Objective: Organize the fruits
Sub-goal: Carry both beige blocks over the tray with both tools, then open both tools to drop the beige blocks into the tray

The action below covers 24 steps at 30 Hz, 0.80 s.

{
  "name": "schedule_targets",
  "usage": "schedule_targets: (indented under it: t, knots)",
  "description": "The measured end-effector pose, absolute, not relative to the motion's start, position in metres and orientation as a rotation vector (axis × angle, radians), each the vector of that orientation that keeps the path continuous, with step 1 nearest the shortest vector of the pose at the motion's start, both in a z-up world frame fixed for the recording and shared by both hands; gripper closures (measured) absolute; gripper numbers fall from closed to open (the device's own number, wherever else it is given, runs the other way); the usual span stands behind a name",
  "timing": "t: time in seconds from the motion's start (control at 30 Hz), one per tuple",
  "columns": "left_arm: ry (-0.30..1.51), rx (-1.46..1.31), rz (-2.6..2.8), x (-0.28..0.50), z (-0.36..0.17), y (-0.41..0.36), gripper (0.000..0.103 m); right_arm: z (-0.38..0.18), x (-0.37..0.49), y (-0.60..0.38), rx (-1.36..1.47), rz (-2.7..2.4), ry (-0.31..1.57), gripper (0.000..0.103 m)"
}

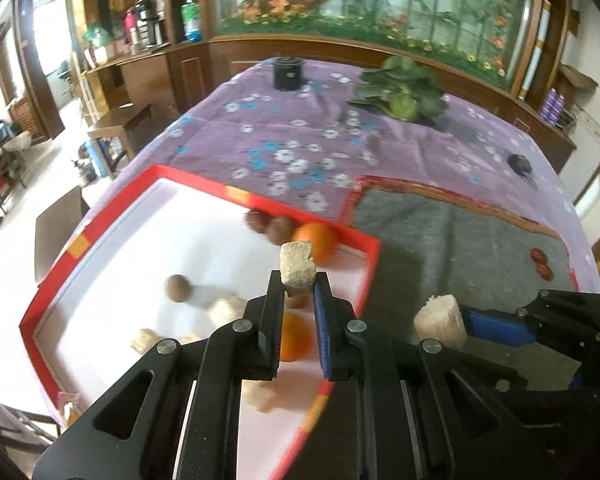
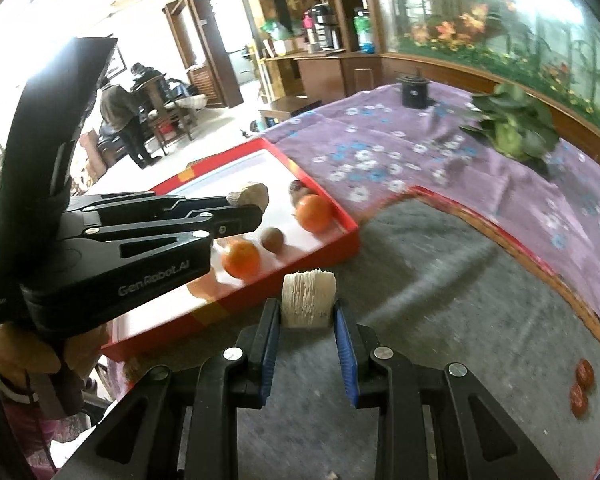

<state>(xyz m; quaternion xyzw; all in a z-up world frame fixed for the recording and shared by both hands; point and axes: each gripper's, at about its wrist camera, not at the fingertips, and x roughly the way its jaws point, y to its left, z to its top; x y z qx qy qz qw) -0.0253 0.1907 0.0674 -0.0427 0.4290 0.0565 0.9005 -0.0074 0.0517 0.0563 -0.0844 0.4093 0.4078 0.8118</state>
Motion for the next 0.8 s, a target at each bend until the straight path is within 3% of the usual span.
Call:
schedule_targets:
  t: [0.33,0.8]
  knots:
    - [0.91,-0.17,0.229,-0.017,0.058,0.247,0.089,0.051,0.009,0.099,-0.22,0.901,0.894,0.077]
    - [0.943,-0.187,0.295,-0.01,0.043,0.26,0.089,0.03,0.037,0.123,-0.197,0.845,0.908,0.074]
